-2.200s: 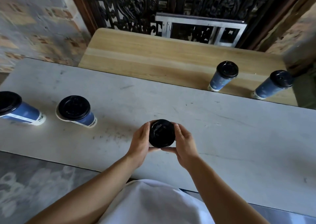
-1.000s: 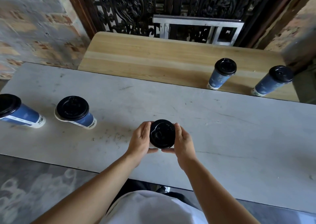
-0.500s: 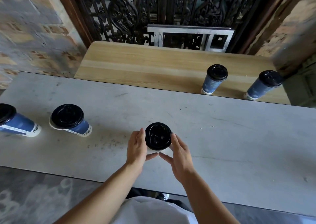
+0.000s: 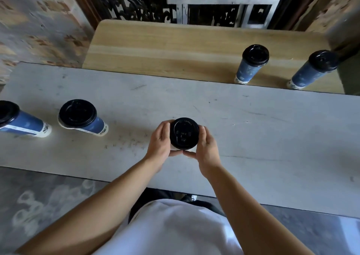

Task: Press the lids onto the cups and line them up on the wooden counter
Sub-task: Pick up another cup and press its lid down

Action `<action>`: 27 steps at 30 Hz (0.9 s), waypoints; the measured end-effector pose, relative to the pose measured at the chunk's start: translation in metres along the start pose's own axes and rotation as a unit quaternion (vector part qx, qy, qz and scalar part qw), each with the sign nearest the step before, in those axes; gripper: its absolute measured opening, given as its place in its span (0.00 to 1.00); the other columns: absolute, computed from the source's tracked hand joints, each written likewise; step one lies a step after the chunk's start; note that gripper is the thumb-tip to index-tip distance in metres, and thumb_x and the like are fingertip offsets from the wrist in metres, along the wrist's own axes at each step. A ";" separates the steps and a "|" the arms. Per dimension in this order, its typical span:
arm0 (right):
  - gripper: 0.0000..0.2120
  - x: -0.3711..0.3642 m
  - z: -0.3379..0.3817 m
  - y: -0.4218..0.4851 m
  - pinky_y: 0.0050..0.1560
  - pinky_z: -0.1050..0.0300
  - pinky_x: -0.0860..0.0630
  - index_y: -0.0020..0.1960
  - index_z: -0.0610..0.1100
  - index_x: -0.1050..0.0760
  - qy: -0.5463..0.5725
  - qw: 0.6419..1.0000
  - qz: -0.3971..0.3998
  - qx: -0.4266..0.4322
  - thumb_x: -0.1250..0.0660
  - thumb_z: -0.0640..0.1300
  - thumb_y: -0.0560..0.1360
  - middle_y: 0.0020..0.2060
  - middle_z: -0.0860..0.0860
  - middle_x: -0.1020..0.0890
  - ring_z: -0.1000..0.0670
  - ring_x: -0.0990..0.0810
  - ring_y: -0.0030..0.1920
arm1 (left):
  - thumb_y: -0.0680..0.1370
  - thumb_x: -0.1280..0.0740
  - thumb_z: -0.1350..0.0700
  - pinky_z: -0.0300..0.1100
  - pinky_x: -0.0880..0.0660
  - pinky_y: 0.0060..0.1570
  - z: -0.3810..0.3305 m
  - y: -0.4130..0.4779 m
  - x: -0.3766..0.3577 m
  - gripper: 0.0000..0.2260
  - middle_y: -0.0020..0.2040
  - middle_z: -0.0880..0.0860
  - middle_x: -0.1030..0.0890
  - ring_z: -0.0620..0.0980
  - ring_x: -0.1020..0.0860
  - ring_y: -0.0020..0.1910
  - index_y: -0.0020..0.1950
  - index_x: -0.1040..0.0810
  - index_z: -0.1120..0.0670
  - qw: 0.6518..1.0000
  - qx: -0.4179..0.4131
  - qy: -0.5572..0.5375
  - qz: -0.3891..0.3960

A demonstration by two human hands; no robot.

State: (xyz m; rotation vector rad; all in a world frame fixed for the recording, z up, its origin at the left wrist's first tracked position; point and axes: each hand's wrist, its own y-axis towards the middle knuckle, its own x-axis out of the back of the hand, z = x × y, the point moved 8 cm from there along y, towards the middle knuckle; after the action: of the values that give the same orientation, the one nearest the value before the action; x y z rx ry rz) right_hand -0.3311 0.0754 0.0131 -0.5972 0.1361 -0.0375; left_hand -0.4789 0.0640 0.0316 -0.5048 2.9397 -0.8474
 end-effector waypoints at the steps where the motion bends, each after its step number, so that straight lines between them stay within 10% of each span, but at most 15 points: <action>1: 0.16 0.000 0.000 0.000 0.49 0.38 0.17 0.58 0.46 0.22 0.011 1.000 0.009 -0.011 0.45 0.52 0.84 0.54 0.47 0.18 0.48 0.20 0.59 | 0.86 0.46 0.50 0.60 0.16 0.44 0.001 0.000 0.000 0.14 0.56 0.48 0.18 0.49 0.20 0.58 0.56 0.20 0.49 1.000 0.006 -0.002 0.005; 9: 0.15 0.000 0.000 -0.004 0.62 0.46 0.22 0.66 0.50 0.21 0.079 0.994 0.066 -0.041 0.42 0.49 0.84 0.61 0.52 0.17 0.54 0.23 0.65 | 0.85 0.44 0.53 0.54 0.16 0.42 0.013 -0.008 -0.002 0.11 0.59 0.54 0.21 0.51 0.20 0.58 0.57 0.23 0.54 0.993 0.058 -0.089 -0.043; 15: 0.16 0.006 0.001 0.001 0.53 0.37 0.18 0.62 0.49 0.20 0.020 0.997 0.072 -0.027 0.43 0.54 0.84 0.57 0.50 0.17 0.50 0.20 0.62 | 0.82 0.39 0.41 0.54 0.15 0.41 0.010 -0.001 0.005 0.17 0.52 0.52 0.23 0.52 0.19 0.52 0.51 0.27 0.55 0.996 0.068 -0.004 -0.058; 27: 0.14 0.008 0.005 0.011 0.45 0.36 0.17 0.62 0.49 0.20 0.017 0.997 0.064 -0.026 0.40 0.53 0.83 0.58 0.47 0.18 0.45 0.21 0.63 | 0.87 0.47 0.52 0.62 0.17 0.41 -0.011 0.000 -0.004 0.15 0.59 0.39 0.21 0.45 0.22 0.60 0.62 0.21 0.46 0.997 -0.037 0.031 0.055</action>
State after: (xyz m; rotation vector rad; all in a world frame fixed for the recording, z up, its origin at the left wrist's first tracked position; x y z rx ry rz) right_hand -0.3222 0.0866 0.0098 -0.6392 0.2085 0.0796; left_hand -0.4766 0.0712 0.0411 -0.3221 3.0319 -0.7582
